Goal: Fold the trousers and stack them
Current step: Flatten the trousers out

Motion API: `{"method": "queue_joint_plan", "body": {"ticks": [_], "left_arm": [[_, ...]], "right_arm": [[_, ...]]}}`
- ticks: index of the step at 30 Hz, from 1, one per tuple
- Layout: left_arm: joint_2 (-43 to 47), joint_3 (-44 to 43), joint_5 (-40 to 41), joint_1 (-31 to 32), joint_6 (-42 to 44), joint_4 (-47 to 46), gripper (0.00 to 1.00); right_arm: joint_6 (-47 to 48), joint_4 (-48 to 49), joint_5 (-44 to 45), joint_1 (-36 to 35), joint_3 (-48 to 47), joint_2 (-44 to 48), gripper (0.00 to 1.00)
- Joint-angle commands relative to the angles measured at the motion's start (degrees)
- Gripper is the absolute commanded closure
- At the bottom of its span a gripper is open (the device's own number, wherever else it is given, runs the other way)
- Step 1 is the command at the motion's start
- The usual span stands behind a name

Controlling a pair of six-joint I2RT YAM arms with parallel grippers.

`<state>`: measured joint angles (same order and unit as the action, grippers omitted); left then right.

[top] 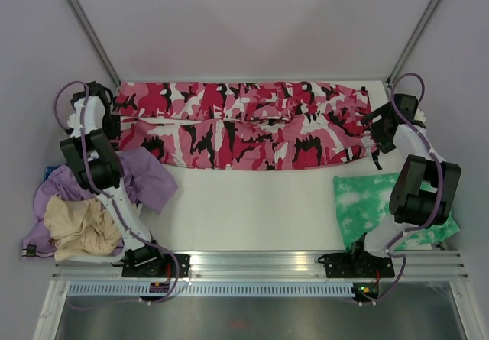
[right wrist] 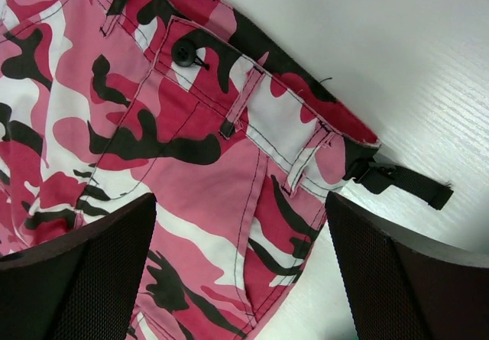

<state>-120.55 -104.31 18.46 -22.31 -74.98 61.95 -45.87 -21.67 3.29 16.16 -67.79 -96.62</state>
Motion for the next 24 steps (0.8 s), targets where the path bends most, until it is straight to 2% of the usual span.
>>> {"method": "queue_joint_plan", "body": {"ticks": [1,6,10,13,14,15,17,18,19,20,24], "left_arm": [[-9.2,-5.3,4.0,-1.3,9.4,14.4,0.12],[-10.9,-0.5,1.7,-1.4,15.0,5.5,0.11],[-12.8,0.4,1.4,-1.6,15.1,4.3,0.11],[-14.2,0.6,1.3,-1.6,14.7,4.0,0.15],[-14.2,0.9,1.2,-1.6,14.4,3.4,0.20],[-13.4,2.1,1.2,-1.6,14.2,2.7,0.33],[-12.2,3.5,1.2,-1.6,14.3,0.0,0.44],[-11.5,4.8,1.1,-1.6,14.5,-1.1,0.62],[-10.1,5.1,1.2,-1.6,14.5,-2.2,0.76],[-9.5,4.8,1.3,-1.7,14.3,-1.9,0.98],[-7.0,2.9,0.6,-1.8,16.6,-3.1,0.98]], "right_arm": [[-2.4,-1.2,-0.5,-0.3,-3.4,-0.8,0.02],[-3.2,-2.8,-0.7,-0.3,-5.5,-1.2,0.02],[-4.8,-3.4,-0.2,-0.3,-5.2,-0.3,0.02],[-5.0,-4.1,0.5,-0.3,-4.7,0.5,0.02],[-5.2,-4.5,0.9,-0.3,-4.6,0.6,0.02],[-5.4,-5.4,1.6,-0.3,-4.0,1.3,0.02],[-6.0,-5.7,2.1,-0.3,-3.0,2.0,0.02],[-6.2,-6.1,2.2,-0.3,-1.9,2.7,0.02],[-6.5,-6.3,2.4,-0.3,-1.5,2.9,0.02],[-6.8,-6.4,2.5,-0.3,-0.7,3.4,0.02],[-6.1,-6.5,2.0,-0.3,0.1,3.2,0.02]]}}
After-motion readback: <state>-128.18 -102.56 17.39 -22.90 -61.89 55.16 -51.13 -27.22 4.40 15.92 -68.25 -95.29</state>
